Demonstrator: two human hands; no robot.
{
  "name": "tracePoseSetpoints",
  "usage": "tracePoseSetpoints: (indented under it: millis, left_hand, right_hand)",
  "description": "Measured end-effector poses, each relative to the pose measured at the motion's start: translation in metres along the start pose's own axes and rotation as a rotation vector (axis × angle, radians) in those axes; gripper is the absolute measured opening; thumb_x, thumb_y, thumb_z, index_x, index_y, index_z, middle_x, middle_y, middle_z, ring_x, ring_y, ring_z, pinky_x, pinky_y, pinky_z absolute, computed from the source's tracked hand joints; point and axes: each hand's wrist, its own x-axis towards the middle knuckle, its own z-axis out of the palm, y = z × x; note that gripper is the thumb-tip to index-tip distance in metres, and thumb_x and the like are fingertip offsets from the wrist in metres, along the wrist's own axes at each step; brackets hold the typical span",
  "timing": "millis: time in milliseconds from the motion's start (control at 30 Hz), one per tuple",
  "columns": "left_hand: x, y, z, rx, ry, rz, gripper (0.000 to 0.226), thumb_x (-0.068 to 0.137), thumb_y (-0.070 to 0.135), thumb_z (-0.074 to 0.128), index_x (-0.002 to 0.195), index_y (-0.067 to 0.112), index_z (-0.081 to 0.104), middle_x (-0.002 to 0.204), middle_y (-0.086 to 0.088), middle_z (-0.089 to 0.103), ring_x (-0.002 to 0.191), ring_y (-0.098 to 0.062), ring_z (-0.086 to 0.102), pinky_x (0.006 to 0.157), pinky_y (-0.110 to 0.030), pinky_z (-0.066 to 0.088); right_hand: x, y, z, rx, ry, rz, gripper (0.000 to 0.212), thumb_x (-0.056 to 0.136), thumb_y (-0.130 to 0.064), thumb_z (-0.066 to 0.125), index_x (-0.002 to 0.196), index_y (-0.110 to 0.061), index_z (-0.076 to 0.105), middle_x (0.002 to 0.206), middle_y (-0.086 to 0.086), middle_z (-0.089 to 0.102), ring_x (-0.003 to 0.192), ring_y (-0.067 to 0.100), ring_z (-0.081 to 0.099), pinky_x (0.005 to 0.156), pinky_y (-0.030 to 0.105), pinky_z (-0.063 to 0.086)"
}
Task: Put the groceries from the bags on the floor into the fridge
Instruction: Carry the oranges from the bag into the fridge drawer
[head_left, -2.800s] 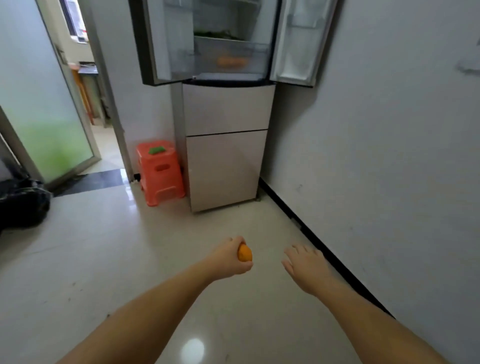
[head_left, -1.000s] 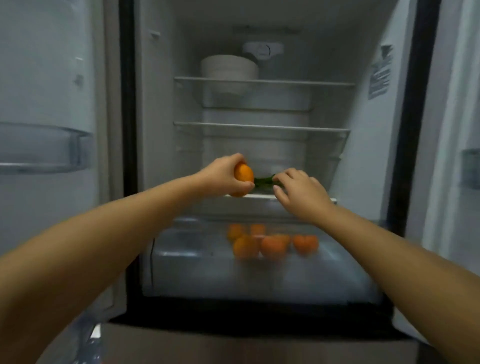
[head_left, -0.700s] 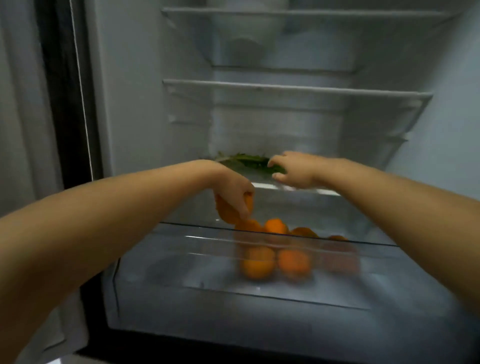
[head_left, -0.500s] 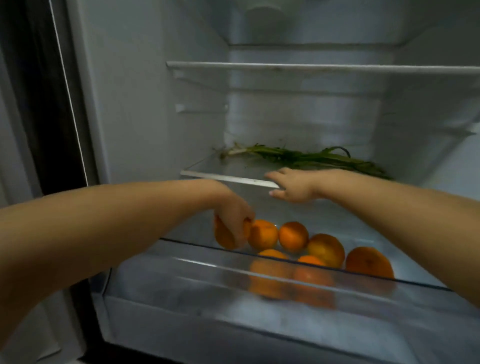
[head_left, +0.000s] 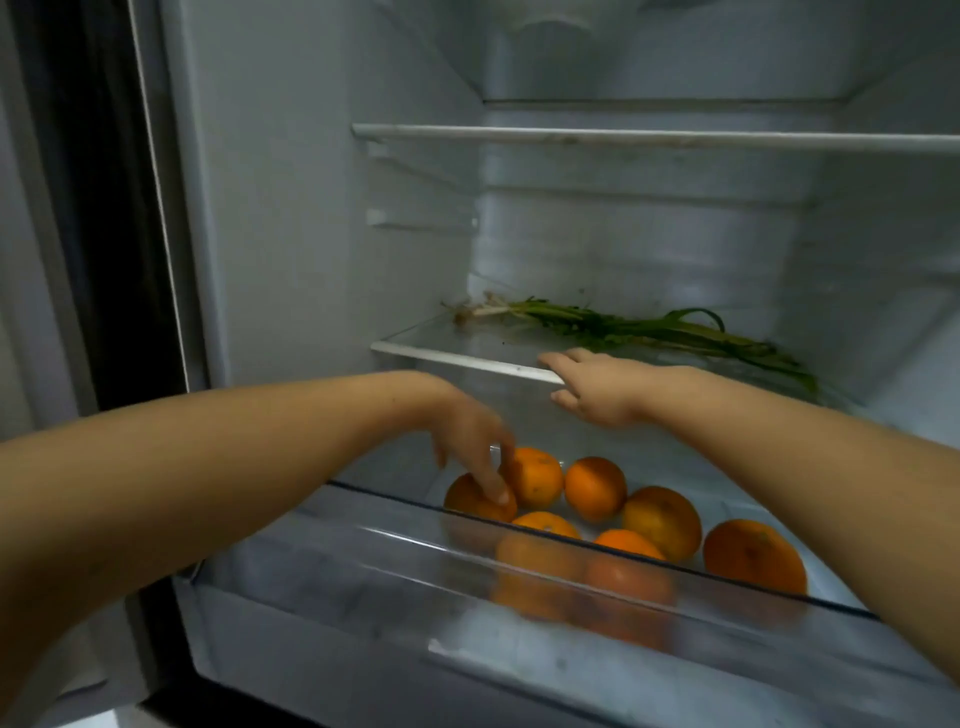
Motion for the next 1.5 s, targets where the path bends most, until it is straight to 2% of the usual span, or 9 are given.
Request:
tracePoseSetpoints:
  millis: [133,267,367,500,567,833,967,1200,1500]
  left_hand:
    - [-0.028,-0.003,-0.025,0.094,0.427,0.022,0.043,0.090,0.035,0.059,0.128,0.019,0.052,0.119,-0.003,0.057,0.098,-0.017,0.052,0.085,-0.025,0.041]
    - [-0.067,0.009,-0.026,0.093,0.465,0.045,0.022,0.092,0.035,0.052,0.102,0.019,0.063,0.099,-0.002,0.066,0.090,-0.024,0.060,0.081,-0.031,0.046]
    - [-0.096,0.027,-0.010,0.086,0.439,0.148,0.024,0.093,0.033,0.049,0.073,0.024,0.059,0.075,0.002,0.065,0.076,-0.022,0.062,0.080,-0.036,0.052]
    - [-0.124,0.043,0.026,0.001,0.620,0.243,0.027,0.095,0.022,0.042,0.082,0.011,0.063,0.082,-0.008,0.065,0.079,-0.024,0.058,0.073,-0.031,0.045]
    - [-0.136,0.039,0.041,-0.102,0.751,0.240,0.035,0.096,0.023,0.039,0.080,0.004,0.063,0.078,-0.009,0.067,0.075,-0.027,0.060,0.070,-0.033,0.045]
    - [-0.153,0.022,0.094,0.112,1.112,0.076,0.049,0.101,0.033,0.024,0.092,0.012,0.068,0.088,-0.010,0.066,0.089,-0.031,0.061,0.063,-0.029,0.029]
    - [-0.142,0.021,0.092,0.168,1.174,0.047,0.048,0.100,0.034,0.025,0.085,0.014,0.067,0.092,-0.011,0.069,0.091,-0.033,0.062,0.064,-0.029,0.033]
    - [-0.119,0.014,0.059,0.064,1.054,0.006,0.047,0.097,0.030,0.026,0.055,0.015,0.041,0.059,-0.004,0.044,0.061,-0.025,0.043,0.050,-0.030,0.020]
    - [-0.071,0.008,0.026,-0.005,0.916,0.019,0.038,0.100,0.032,0.019,0.106,0.019,0.055,0.126,-0.011,0.057,0.114,-0.028,0.052,0.074,-0.035,0.035]
  right_hand:
    - [-0.007,-0.005,-0.012,-0.057,-0.044,0.012,0.062,0.099,-0.046,0.035,0.151,-0.023,0.012,0.153,0.013,0.024,0.135,0.033,0.034,0.109,0.044,0.034]
    - [-0.044,-0.021,-0.051,-0.002,0.015,0.063,0.054,0.099,-0.046,0.035,0.145,-0.017,0.033,0.147,0.013,0.040,0.131,0.030,0.042,0.105,0.037,0.035]
    - [-0.086,-0.039,-0.071,-0.011,0.053,0.092,0.043,0.100,-0.041,0.036,0.124,-0.011,0.056,0.125,0.011,0.059,0.114,0.029,0.054,0.092,0.034,0.042]
    - [-0.143,-0.066,-0.057,0.199,0.208,0.051,0.031,0.099,-0.030,0.042,0.088,-0.013,0.065,0.070,-0.003,0.066,0.064,0.008,0.061,0.060,0.023,0.043]
    - [-0.168,-0.076,-0.045,0.225,0.253,0.100,0.035,0.099,-0.031,0.043,0.077,-0.014,0.065,0.065,-0.003,0.064,0.062,0.012,0.060,0.062,0.027,0.043]
    - [-0.252,-0.088,-0.008,0.069,0.426,0.444,0.049,0.100,-0.041,0.026,0.068,-0.023,0.058,0.093,0.011,0.069,0.091,0.033,0.061,0.079,0.038,0.049]
    - [-0.257,-0.082,-0.001,-0.055,0.436,0.530,0.048,0.099,-0.043,0.019,0.112,-0.032,0.063,0.123,-0.001,0.064,0.112,0.027,0.057,0.085,0.036,0.043]
    - [-0.228,-0.063,-0.009,0.049,0.406,0.517,0.045,0.101,-0.042,0.019,0.130,-0.034,0.052,0.142,-0.006,0.049,0.131,0.022,0.043,0.101,0.039,0.036]
    - [-0.169,-0.011,-0.003,0.117,0.238,0.476,0.051,0.102,-0.042,0.012,0.150,-0.028,0.020,0.158,-0.008,0.017,0.146,0.011,0.015,0.118,0.036,0.017]
